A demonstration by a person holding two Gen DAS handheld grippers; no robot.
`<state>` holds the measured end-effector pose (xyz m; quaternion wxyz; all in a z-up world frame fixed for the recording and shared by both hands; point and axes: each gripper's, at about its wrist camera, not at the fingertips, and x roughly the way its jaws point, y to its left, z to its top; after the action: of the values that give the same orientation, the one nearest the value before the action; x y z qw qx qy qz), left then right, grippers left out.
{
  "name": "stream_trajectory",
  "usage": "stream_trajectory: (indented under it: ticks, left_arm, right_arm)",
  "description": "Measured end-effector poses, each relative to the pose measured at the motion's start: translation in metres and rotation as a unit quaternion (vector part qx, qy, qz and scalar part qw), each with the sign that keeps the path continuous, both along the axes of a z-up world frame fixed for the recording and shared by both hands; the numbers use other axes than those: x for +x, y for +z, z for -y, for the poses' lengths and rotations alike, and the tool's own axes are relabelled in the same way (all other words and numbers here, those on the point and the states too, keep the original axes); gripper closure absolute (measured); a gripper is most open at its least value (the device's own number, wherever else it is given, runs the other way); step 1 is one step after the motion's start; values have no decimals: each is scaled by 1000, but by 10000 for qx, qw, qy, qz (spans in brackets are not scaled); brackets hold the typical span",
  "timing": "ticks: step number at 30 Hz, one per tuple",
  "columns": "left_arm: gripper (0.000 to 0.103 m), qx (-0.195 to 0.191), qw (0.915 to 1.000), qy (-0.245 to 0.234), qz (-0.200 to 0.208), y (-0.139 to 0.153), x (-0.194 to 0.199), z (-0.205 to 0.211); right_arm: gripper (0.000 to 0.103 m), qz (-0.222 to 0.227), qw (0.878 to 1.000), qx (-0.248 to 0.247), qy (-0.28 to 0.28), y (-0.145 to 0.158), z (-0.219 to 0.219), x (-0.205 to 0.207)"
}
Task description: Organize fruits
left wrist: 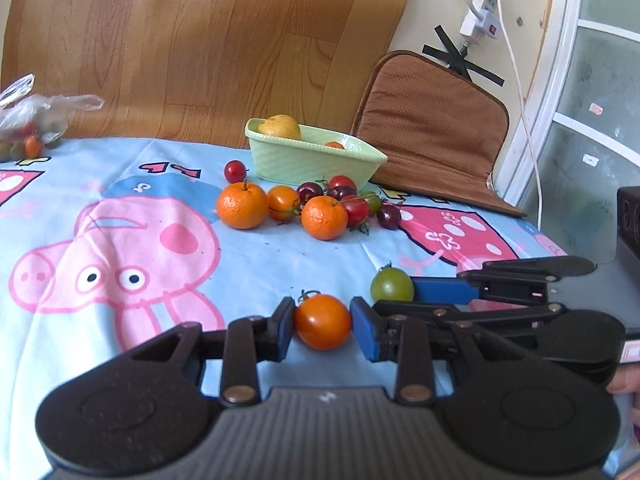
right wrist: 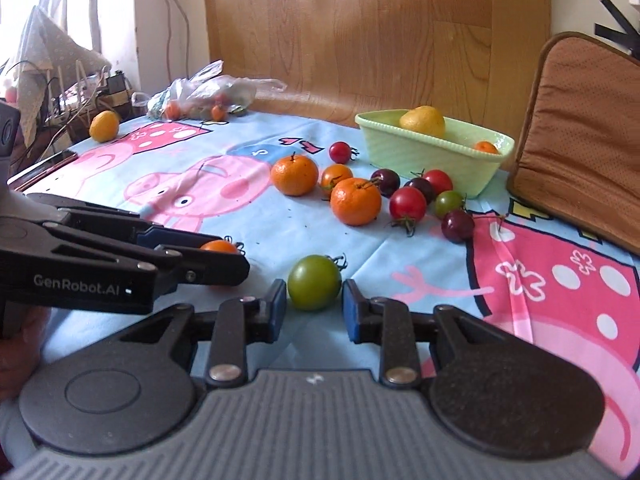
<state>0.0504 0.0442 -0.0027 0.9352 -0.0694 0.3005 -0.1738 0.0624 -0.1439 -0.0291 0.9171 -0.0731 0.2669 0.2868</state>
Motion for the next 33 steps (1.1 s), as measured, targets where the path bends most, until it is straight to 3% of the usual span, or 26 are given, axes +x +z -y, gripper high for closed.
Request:
stream_trajectory:
  ticks: [7,9,14,20,25,33]
  left_arm:
    - [71,-143,9999,-30,-18,-1,0,-5]
    - [67,-243,9997,14,-4,-1,0,-9]
    - [63,-171,9998,-41,-35,-1,3,-5]
    - [73,-152,9998,-86,-37,-2,2,-2]
    - [73,-109,9999,-83,9,-1,1,-1]
    - [67,-50,9999,-108,5,-1,0,0]
  right_arm:
    - [72,99,9988,82,-470,1,-1,-1]
    - [72,132,9979,182,-605,1,4,-2]
    - [70,11,9990,130,-434,-1,1,0]
    - [70,-88,9986,303,-430,-1,5,2]
    - [71,-32,9979,331,-563,-1,7,1]
    - [71,-6,9972,217,-716,-1,6,0]
